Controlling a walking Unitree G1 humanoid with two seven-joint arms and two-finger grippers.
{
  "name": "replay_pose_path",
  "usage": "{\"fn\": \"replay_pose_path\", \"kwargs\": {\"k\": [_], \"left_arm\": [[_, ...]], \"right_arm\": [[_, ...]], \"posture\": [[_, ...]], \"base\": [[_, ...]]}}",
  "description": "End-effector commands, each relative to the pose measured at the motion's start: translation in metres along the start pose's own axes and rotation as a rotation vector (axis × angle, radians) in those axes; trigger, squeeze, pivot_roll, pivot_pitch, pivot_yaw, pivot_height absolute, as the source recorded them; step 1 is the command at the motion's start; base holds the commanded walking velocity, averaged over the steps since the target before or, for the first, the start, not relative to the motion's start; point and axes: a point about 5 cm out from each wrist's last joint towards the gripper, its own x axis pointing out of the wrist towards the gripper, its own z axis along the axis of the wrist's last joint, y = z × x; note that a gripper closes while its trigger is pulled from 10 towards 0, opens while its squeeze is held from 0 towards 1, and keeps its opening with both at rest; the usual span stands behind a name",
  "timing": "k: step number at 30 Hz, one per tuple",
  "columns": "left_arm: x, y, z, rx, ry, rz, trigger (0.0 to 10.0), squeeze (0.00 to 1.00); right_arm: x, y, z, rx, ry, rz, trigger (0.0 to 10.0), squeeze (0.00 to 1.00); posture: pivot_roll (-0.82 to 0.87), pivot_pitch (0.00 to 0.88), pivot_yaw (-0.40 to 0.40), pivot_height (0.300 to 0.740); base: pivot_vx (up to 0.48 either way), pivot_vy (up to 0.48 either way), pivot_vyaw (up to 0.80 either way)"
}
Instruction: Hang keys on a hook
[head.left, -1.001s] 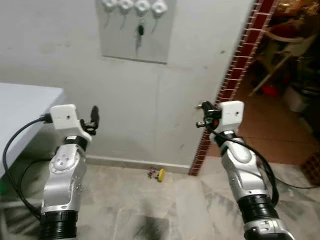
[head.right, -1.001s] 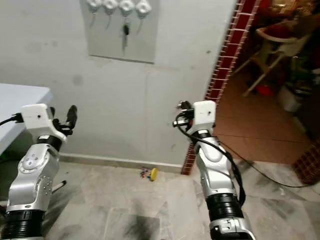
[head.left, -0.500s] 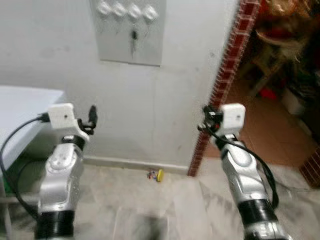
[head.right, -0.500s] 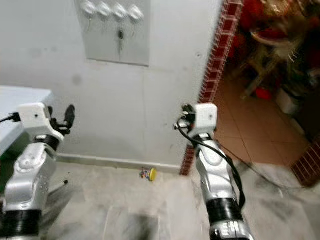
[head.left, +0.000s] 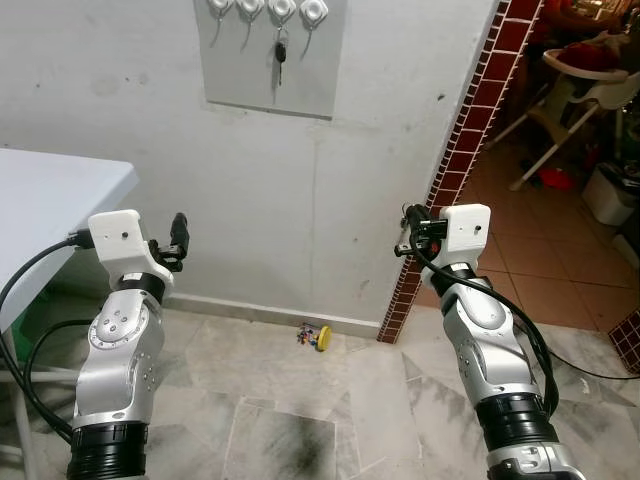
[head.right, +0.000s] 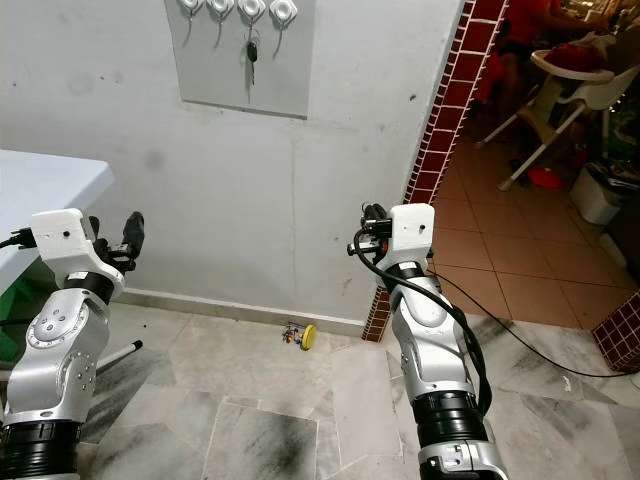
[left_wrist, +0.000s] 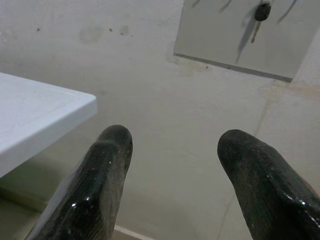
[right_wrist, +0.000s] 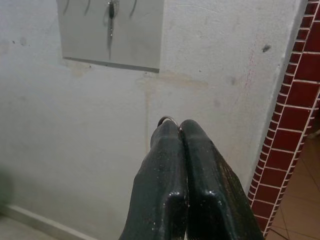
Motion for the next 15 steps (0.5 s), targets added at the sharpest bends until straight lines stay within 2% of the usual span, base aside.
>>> {"fn": "replay_pose_path", "kwargs": {"k": [1, 15], "left_arm": [[0.0028, -0.001, 0.0043, -0.002, -0.007, -0.001, 10.0, 0.0], [0.0042, -0.0007, 0.0072, 0.001, -0.015, -0.022, 10.0, 0.0]], "right_arm": [[-0.0005, -0.0022, 0.0051, 0.0, -0.018, -0.003, 10.0, 0.0], [-0.0015, -0.0027, 0.0066, -0.005, -0.027, 0.005, 10.0, 0.0]], "posture": [[-0.11, 0.0, -0.047, 0.724], [-0.12, 0.0, -0.04, 0.724]], "base": [[0.0, 0.0, 0.0], [0.0, 0.0, 0.0]]}}
